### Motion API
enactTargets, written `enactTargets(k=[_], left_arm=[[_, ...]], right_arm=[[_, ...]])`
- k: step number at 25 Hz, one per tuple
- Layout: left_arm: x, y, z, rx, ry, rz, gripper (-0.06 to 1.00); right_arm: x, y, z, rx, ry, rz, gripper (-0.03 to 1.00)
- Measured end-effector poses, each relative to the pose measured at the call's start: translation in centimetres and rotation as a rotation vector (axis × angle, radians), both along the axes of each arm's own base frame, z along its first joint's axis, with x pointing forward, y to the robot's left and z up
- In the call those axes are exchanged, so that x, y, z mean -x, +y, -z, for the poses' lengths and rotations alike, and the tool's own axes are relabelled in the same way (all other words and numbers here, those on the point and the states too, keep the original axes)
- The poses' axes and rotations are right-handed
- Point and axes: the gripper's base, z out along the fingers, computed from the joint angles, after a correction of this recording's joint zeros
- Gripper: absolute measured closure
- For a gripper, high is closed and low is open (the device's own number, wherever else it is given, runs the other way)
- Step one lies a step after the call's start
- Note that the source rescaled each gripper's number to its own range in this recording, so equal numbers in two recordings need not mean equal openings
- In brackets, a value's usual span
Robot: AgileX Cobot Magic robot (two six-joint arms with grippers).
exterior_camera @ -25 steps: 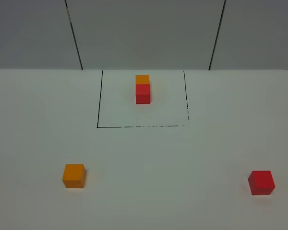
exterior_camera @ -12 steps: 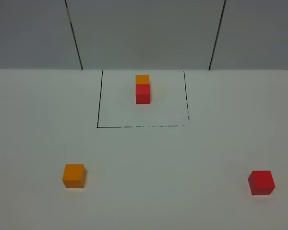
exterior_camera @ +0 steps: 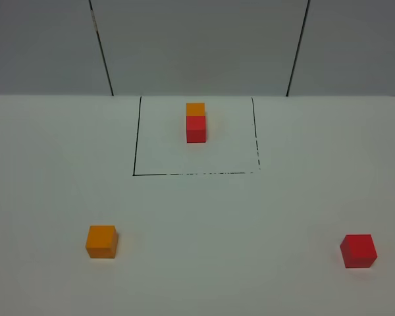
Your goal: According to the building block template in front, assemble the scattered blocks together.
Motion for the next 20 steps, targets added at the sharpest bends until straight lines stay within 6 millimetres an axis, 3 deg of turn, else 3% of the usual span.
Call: enactTargets(k=[5, 9, 12, 16, 20], left_arm=[[-2.7, 0.0, -2.6, 0.033, 0.123, -0.005, 0.19], [-6.5, -0.1, -4.2, 0.042, 0.311, 0.014, 0.15], [-9.6, -0.7, -4.7, 0.009, 0.445, 0.135, 0.09], [-13.5, -1.9, -3.9, 0.015, 0.608, 0.248, 0.02], [-16.7, -2.0, -1.7, 0.040, 0.776, 0.140, 0.01]], right_arm=[[0.0, 0.0, 0.0, 0.000, 0.000, 0.000, 0.23], [0.0, 0.0, 0.0, 0.000, 0.000, 0.000, 0.23], [0.0, 0.0, 0.0, 0.000, 0.000, 0.000, 0.23], [0.0, 0.0, 0.0, 0.000, 0.000, 0.000, 0.23], [0.0, 0.0, 0.0, 0.000, 0.000, 0.000, 0.23]])
